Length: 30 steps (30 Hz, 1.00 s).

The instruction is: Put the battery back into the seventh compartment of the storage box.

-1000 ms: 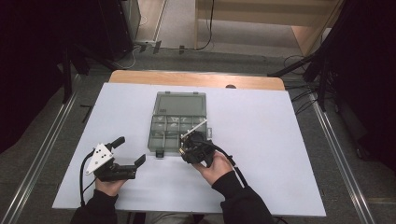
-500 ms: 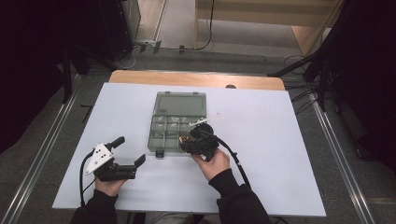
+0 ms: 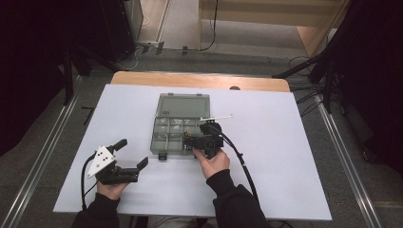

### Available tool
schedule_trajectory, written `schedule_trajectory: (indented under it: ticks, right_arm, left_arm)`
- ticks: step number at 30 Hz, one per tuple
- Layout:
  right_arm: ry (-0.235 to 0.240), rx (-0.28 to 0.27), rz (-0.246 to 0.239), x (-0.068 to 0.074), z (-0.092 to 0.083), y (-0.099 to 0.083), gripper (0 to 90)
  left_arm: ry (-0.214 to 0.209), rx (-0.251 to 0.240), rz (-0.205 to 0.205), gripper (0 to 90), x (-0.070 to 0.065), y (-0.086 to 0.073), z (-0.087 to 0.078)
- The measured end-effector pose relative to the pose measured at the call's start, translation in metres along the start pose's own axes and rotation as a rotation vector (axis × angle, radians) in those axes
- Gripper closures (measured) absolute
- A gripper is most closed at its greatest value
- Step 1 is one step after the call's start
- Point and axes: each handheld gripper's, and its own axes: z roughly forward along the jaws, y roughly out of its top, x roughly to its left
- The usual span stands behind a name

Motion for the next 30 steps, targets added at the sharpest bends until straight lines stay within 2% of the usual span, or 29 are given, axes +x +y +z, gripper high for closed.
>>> schedule_trajectory:
  ticks: [3, 7, 8, 11, 13, 14, 16, 17, 18, 20, 22, 27, 30]
  right_arm:
    - [-0.004, -0.003, 0.018, -0.004, 0.002, 0.001, 78.1]
    - [-0.01, -0.003, 0.065, -0.006, 0.006, 0.001, 77.4]
    - [-0.021, -0.007, 0.068, -0.006, 0.006, 0.001, 75.1]
    - [-0.026, -0.013, 0.069, -0.005, 0.007, 0.0, 57.7]
    - [-0.03, -0.011, 0.058, -0.004, 0.006, 0.0, 51.9]
    - [-0.029, -0.015, 0.043, -0.003, 0.006, 0.0, 47.1]
    - [-0.02, -0.023, 0.017, -0.002, 0.004, 0.0, 31.8]
    - [-0.007, -0.027, -0.01, -0.002, 0.003, -0.001, 18.6]
    - [0.0, -0.032, -0.047, -0.001, 0.002, -0.001, 9.9]
    - [-0.007, -0.046, -0.114, 0.001, 0.0, -0.002, 0.0]
    - [-0.05, -0.091, -0.163, 0.004, -0.002, -0.005, 0.0]
    - [-0.037, -0.165, -0.263, 0.008, -0.006, -0.009, 0.0]
    - [-0.049, -0.193, -0.32, 0.01, -0.009, -0.01, 0.0]
  left_arm:
    - [0.0, 0.0, -0.002, 0.0, 0.0, 0.0, 0.0]
    - [0.002, 0.0, 0.0, 0.0, 0.0, 0.0, 0.0]
    - [0.001, -0.001, -0.001, 0.0, 0.0, 0.0, 0.0]
    - [0.002, 0.001, 0.0, 0.0, 0.0, 0.0, 0.0]
    - [0.002, 0.003, 0.001, 0.0, 0.0, 0.0, 0.0]
    - [0.001, 0.004, 0.001, 0.0, 0.0, 0.0, 0.0]
    - [0.001, 0.004, 0.001, 0.0, 0.0, 0.0, 0.0]
    - [0.001, 0.005, 0.002, 0.0, 0.0, 0.0, 0.0]
    - [0.001, 0.004, 0.001, 0.0, 0.0, 0.0, 0.0]
    - [0.001, 0.005, 0.002, 0.0, 0.0, 0.0, 0.0]
    - [0.001, 0.004, 0.002, 0.0, 0.0, 0.0, 0.0]
    - [0.006, 0.002, -0.003, 0.0, 0.001, 0.0, 0.0]
    - [0.002, 0.003, 0.001, 0.0, 0.0, 0.0, 0.0]
